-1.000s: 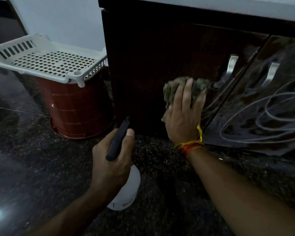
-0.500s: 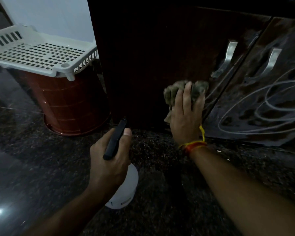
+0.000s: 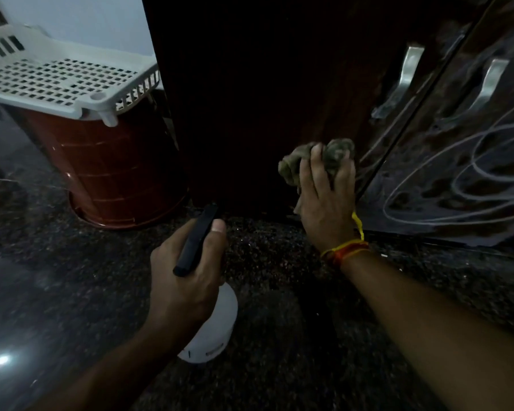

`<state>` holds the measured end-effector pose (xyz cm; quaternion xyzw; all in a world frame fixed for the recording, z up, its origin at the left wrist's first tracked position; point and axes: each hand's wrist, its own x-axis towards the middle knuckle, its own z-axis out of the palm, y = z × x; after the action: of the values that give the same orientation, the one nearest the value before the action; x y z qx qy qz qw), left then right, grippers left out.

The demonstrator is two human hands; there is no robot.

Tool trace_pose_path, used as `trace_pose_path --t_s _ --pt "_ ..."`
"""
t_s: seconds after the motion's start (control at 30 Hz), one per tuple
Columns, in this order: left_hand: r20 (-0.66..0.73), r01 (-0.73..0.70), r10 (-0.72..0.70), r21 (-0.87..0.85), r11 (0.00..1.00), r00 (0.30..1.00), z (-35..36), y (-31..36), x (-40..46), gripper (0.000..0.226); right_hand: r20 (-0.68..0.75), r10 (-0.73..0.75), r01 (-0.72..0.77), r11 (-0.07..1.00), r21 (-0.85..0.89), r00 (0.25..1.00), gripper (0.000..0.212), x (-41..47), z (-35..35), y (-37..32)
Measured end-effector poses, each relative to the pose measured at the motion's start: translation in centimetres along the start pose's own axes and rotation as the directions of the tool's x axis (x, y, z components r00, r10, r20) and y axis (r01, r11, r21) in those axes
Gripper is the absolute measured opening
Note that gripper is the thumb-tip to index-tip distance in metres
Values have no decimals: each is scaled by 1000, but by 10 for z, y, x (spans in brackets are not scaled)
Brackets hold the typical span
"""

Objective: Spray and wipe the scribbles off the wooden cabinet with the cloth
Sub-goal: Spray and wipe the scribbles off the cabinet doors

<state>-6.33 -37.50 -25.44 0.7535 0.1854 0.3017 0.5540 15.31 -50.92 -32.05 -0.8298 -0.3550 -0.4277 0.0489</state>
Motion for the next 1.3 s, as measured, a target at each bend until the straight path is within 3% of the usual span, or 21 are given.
trace_pose_path --t_s 0.13,0.23,0.37,0.43,0.53,0.67,0.8,1.03,1.13,1.3 --pt "0 -3 3 -19 1000 1000 1 1 -1 56 162 -300 318 943 -101 940 61 -48 20 21" --pt "7 -5 6 -13 1000 1000 -2 0 -5 53 270 -400 450 879 -156 876 58 -61 28 30" --pt "0 3 -3 16 1000 1000 -3 1 -4 56 312 -526 595 780 -195 791 54 -47 33 24" --pt "-1 -1 1 15 1000 1000 -1 2 -2 57 364 -528 614 769 -177 767 48 -40 36 2" --pt "3 -6 5 24 1000 1000 4 3 0 57 383 -476 570 802 -180 792 42 -34 39 -23" --pt "11 -3 3 25 1000 1000 6 4 -3 58 391 -623 706 700 -107 677 46 -36 33 10" --pt "10 -4 4 2 1000 1000 3 6 -6 58 358 -637 721 666 -191 683 44 -57 23 58" --pt "3 0 0 5 1000 1000 7 7 -4 58 293 -561 604 794 -76 774 55 -42 18 29" --pt "39 -14 15 -25 1000 999 13 10 -7 59 323 -518 574 812 -105 792 57 -45 14 39" --pt "54 2 0 -40 999 999 14 12 -10 58 240 -262 302 942 -147 935 66 -56 -11 56"
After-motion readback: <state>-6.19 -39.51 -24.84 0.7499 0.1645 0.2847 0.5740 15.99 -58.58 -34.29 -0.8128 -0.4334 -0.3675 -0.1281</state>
